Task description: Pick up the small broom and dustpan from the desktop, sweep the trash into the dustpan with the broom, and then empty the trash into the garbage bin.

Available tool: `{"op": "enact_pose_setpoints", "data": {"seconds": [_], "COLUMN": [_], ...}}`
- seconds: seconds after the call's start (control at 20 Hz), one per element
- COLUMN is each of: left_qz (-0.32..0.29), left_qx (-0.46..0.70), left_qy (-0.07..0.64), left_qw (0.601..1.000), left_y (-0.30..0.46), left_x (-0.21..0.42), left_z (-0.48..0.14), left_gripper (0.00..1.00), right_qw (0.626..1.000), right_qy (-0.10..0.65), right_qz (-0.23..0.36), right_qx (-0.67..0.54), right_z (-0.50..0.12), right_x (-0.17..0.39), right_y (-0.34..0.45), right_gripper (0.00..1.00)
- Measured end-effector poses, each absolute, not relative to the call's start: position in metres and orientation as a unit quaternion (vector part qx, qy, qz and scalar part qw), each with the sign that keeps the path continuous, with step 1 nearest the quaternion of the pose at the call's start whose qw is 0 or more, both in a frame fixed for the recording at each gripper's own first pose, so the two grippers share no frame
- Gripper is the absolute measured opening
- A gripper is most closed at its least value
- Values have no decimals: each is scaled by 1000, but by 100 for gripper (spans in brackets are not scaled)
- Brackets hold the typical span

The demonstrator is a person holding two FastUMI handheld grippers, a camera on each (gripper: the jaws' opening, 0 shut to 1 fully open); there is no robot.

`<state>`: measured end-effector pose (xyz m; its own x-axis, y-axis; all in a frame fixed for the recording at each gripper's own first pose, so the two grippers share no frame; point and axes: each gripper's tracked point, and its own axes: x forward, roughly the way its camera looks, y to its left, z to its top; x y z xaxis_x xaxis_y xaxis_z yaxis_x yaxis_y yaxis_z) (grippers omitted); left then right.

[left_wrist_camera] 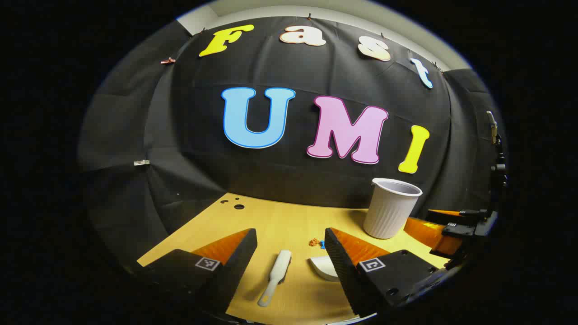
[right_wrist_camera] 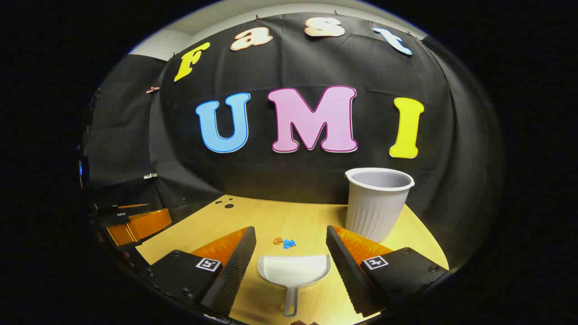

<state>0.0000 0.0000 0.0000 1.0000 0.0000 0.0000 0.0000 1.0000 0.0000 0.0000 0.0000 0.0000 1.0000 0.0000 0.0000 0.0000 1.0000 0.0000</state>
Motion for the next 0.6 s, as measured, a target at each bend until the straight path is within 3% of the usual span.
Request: {"op": "enact_pose_setpoints", "data": {"seconds": [0.6], "left_qz": [2], "left_qx": [16], "left_qy": [51], "left_qw": [999], "left_y": [22], "left_x": [16], "left_z": [-38], "left_gripper": [96], "right_qw": [1000], "right_qy": [29], "right_qz": [-2], "right_qx": [-5], "right_z": [-17], "right_x": [4], "right_y": [-5], "right_gripper": [98]}}
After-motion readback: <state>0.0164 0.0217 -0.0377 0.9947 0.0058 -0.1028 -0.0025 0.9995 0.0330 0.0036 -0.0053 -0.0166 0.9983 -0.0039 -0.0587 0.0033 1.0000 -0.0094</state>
